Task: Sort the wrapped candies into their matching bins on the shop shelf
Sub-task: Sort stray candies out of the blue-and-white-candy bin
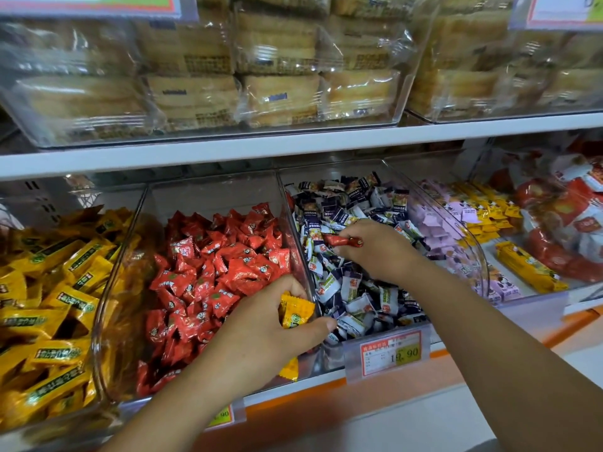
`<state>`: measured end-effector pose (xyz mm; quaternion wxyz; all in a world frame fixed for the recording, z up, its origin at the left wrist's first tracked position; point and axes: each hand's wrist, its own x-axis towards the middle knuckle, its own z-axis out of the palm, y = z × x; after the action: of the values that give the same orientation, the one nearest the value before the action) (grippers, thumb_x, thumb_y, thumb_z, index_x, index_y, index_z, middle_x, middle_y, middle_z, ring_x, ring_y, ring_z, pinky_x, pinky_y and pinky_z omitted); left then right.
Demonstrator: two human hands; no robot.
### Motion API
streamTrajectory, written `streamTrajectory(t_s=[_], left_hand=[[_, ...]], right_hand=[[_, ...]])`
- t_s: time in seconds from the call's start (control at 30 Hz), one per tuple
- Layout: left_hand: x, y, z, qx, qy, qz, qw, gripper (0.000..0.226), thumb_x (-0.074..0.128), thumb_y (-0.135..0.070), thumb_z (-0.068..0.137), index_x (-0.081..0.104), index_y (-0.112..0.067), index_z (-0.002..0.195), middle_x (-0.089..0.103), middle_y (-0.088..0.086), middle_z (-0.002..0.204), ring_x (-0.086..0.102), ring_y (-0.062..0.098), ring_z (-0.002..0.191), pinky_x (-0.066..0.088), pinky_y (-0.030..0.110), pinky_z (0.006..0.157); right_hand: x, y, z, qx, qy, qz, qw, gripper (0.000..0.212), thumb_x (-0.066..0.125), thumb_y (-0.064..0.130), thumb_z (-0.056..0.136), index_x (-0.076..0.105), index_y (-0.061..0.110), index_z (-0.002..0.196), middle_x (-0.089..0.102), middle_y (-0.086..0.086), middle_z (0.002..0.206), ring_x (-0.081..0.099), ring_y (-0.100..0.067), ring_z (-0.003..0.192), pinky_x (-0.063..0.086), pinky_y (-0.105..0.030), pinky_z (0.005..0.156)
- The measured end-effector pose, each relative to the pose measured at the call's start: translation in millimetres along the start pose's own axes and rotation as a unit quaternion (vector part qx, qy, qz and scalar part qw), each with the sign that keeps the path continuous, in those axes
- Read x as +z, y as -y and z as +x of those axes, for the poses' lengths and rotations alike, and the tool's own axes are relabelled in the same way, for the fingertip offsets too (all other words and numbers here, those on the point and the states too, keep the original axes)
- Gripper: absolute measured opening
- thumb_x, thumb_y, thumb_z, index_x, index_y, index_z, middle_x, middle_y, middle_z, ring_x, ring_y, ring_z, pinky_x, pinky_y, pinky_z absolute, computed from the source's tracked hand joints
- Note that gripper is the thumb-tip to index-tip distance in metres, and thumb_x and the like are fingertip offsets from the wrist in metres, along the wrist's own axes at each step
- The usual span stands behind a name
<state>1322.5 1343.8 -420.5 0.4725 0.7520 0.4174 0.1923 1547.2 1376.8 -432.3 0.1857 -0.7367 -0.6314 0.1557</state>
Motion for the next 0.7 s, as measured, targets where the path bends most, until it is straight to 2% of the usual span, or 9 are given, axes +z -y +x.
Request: streamTrajectory(t_s=[0.07, 0.17, 0.23, 0.33, 0.47, 0.57, 0.63, 0.7], left_hand=[[-0.7, 3.4, 1.7, 0.004, 0.003, 0.0, 1.0, 0.031, 0.072, -0.046, 0.079, 0.05, -0.024, 0.082, 0.044, -0.009, 0.053, 0.036, 0.007, 0.045, 0.033, 0.02, 0.046], [-0.8, 6.1, 3.2, 0.009, 0.003, -0.002, 1.0, 0.032, 0.072, -0.048, 0.078, 0.05, -0.025, 0.081, 0.045, -0.008, 0.057, 0.038, 0.008, 0.048, 0.035, 0.021, 0.047], [-0.4, 5.6, 2.9, 0.013, 0.002, 0.001, 1.0, 0.032, 0.071, -0.046, 0.08, 0.05, -0.022, 0.085, 0.043, -0.011, 0.051, 0.035, 0.004, 0.042, 0.032, 0.016, 0.043], [-0.9, 2.9, 1.0, 0.008, 0.003, 0.008, 1.0, 0.033, 0.07, -0.042, 0.082, 0.05, -0.017, 0.09, 0.039, -0.013, 0.042, 0.032, 0.004, 0.037, 0.027, 0.011, 0.039], [-2.2, 4.1, 3.8, 0.001, 0.015, 0.001, 1.0, 0.033, 0.072, -0.047, 0.079, 0.05, -0.023, 0.084, 0.042, -0.011, 0.048, 0.035, 0.006, 0.042, 0.033, 0.018, 0.044], [-5.9, 6.0, 7.0, -0.002, 0.027, 0.013, 1.0, 0.04, 0.072, -0.059, 0.07, 0.049, -0.029, 0.081, 0.046, -0.005, 0.058, 0.043, 0.013, 0.051, 0.036, 0.029, 0.051], [-7.7, 4.5, 7.3, -0.004, 0.029, 0.032, 0.999, 0.041, 0.072, -0.06, 0.07, 0.05, -0.029, 0.084, 0.045, -0.001, 0.059, 0.042, 0.012, 0.051, 0.033, 0.025, 0.05], [-7.8, 2.5, 5.9, -0.007, 0.022, 0.038, 0.999, 0.037, 0.073, -0.054, 0.073, 0.051, -0.026, 0.086, 0.043, -0.006, 0.056, 0.037, 0.007, 0.046, 0.03, 0.021, 0.046]], right_hand=[[-11.6, -0.8, -2.6, 0.028, 0.011, 0.049, 0.998, 0.024, 0.058, 0.029, 0.096, 0.064, 0.006, 0.093, 0.054, -0.005, 0.074, 0.048, -0.017, 0.062, 0.033, -0.027, 0.053], [-29.8, -3.2, -8.4, 0.05, 0.008, 0.085, 0.995, 0.023, 0.056, 0.029, 0.097, 0.065, 0.008, 0.102, 0.061, -0.013, 0.079, 0.053, -0.017, 0.064, 0.035, -0.025, 0.052], [-36.7, -2.4, -12.3, 0.049, 0.008, 0.109, 0.993, 0.017, 0.056, 0.031, 0.097, 0.066, 0.018, 0.098, 0.061, -0.006, 0.075, 0.055, -0.013, 0.063, 0.036, -0.018, 0.047], [-32.5, 2.3, -9.9, 0.034, -0.003, 0.126, 0.991, 0.016, 0.055, 0.029, 0.097, 0.067, 0.019, 0.095, 0.061, 0.0, 0.066, 0.052, -0.007, 0.052, 0.035, -0.011, 0.043], [-9.9, 14.1, 9.5, 0.034, -0.033, 0.204, 0.978, 0.015, 0.057, 0.021, 0.096, 0.067, 0.019, 0.108, 0.064, -0.003, 0.068, 0.051, 0.0, 0.044, 0.041, -0.013, 0.044], [-0.8, 27.8, 28.5, 0.038, -0.076, 0.279, 0.957, 0.031, 0.054, 0.012, 0.098, 0.058, 0.017, 0.128, 0.065, -0.005, 0.081, 0.055, -0.001, 0.051, 0.045, -0.011, 0.046], [1.2, 39.6, 40.2, 0.029, -0.086, 0.308, 0.947, 0.036, 0.05, 0.007, 0.098, 0.054, 0.016, 0.132, 0.066, -0.006, 0.099, 0.058, -0.004, 0.062, 0.046, -0.011, 0.048], [5.2, 51.6, 50.2, 0.017, -0.064, 0.311, 0.948, 0.041, 0.049, 0.005, 0.098, 0.051, 0.02, 0.136, 0.063, -0.008, 0.118, 0.06, -0.009, 0.069, 0.052, -0.017, 0.053]])
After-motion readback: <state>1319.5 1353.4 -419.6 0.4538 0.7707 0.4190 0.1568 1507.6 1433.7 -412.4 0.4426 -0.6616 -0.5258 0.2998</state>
